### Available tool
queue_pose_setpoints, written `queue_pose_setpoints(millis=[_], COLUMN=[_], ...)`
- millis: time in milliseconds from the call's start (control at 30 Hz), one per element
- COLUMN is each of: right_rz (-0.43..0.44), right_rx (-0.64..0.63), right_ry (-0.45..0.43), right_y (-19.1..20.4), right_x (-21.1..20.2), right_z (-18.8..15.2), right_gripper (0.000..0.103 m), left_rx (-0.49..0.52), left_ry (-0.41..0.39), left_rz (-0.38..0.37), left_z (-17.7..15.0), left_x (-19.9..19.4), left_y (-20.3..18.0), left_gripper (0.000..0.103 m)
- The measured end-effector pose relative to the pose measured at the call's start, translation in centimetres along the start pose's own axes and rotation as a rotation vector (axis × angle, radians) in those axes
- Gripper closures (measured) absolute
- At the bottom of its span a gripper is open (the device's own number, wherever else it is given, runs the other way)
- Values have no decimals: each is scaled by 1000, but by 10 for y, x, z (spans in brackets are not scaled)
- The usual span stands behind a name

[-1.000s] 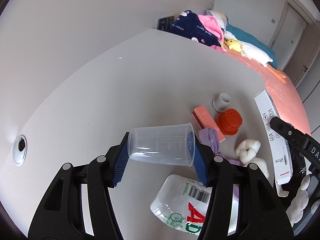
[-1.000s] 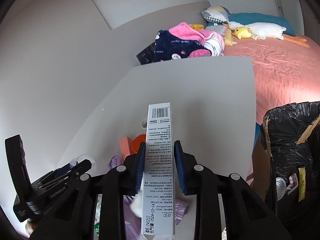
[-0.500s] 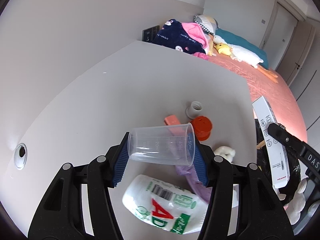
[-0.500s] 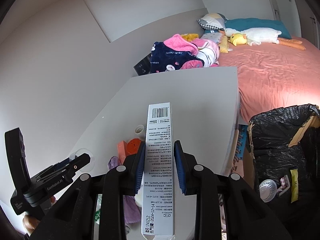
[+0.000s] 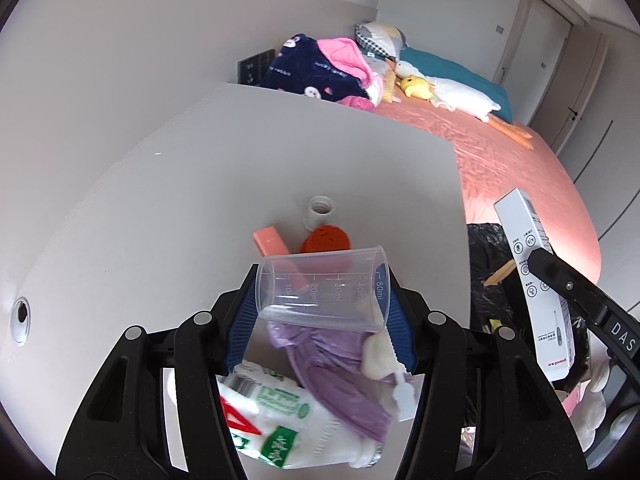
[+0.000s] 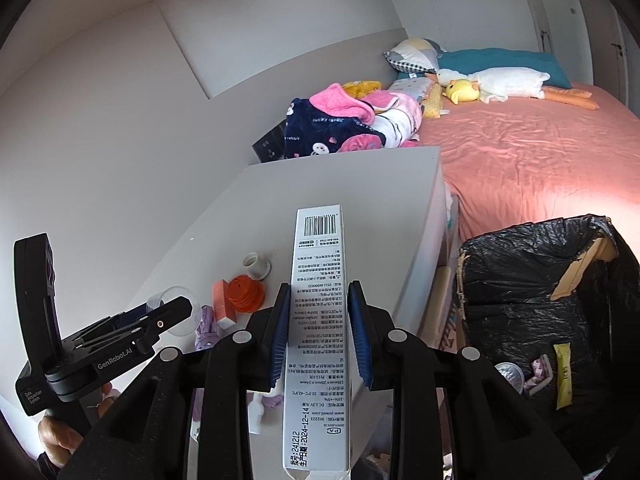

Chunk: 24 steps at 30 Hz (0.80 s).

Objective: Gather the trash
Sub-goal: 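Lift the cup and white box and carry both over the black bin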

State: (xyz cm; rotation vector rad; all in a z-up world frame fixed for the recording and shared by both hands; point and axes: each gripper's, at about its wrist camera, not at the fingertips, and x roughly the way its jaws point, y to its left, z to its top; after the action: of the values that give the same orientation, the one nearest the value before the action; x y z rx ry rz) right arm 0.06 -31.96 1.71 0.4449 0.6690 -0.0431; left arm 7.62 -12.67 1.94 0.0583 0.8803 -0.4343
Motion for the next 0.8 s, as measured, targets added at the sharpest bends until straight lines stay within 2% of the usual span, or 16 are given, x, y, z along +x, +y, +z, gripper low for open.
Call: queue_pose_setpoints(millis=[800], right_rz=[-91], right_rx=[77], right_ry=[-58], right_y=[-66], right_x=[-43], right_z=[0], right_gripper=[73], left_rx=[154], left_ry=[33], left_rz=[-129], left_z=[3], left_x=[15], left_y=[-104], left_gripper=[47])
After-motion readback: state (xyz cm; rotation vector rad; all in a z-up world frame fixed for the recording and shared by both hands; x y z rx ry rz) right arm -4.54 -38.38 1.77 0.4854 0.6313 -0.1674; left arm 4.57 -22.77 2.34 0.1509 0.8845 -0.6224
